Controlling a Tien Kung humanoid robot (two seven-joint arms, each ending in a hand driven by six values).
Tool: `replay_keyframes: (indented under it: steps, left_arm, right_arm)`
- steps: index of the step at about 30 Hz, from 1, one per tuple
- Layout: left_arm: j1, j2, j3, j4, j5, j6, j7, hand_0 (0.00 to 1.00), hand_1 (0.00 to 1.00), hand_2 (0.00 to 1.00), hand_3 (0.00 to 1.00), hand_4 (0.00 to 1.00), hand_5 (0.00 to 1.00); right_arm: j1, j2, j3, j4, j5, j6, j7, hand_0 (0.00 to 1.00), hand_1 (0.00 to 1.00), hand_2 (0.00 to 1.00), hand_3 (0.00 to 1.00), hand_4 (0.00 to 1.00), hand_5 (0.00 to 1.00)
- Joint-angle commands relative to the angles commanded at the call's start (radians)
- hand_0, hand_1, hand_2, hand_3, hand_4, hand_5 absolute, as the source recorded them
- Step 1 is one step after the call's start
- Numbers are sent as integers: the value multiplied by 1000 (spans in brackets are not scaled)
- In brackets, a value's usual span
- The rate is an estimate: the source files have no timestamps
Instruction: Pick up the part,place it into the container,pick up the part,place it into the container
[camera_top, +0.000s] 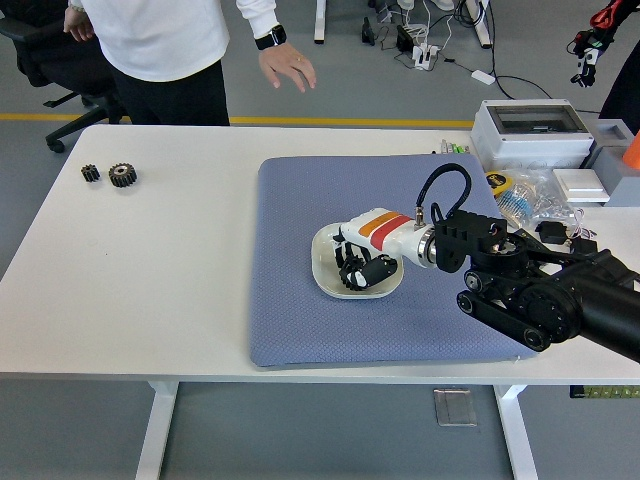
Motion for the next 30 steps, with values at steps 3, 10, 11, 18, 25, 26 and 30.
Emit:
replay_keyframes:
  steps: [3, 10, 11, 18, 25, 26, 30]
  left_arm:
    - [0, 0, 1, 0, 0, 0, 1, 611, 578, 660, 561, 653, 572]
    - [0, 1, -2, 0, 1, 0, 0, 610, 576, 660, 561, 654, 572]
    - [0, 1, -3, 0, 2, 0, 0, 610, 576, 660, 561, 654, 572]
    - [-3, -1, -4, 0, 2, 1, 1, 605, 572, 660, 561, 656, 572]
    - [-3, -1, -3, 0, 1, 1, 1, 603, 571, 660, 561, 656, 572]
    - [-3, 0, -2, 0, -1, 1, 1, 603, 571, 660, 561, 656, 572]
    - [-4, 0, -2, 0, 0, 0, 2, 603, 568, 659, 561, 656, 572]
  right_arm:
    - [0, -1, -3, -7, -1, -2, 1, 197, 334, 453, 472, 629, 201]
    - [2, -14, 8, -7, -5, -2, 0, 195, 332, 454, 473, 631, 202]
    - [2, -14, 7, -7, -5, -2, 0, 195, 332, 454, 473, 631, 202]
    - [0, -11, 5, -5, -9, 17, 0, 185, 344, 471, 490, 636, 209]
    - [5, -9, 18, -3, -18, 26, 1, 162, 365, 494, 506, 726, 255]
    - [5, -8, 19, -3, -20, 25, -1, 162, 365, 494, 506, 726, 255]
    - [5, -7, 19, -8, -22, 29, -3, 151, 374, 515, 528, 779, 280]
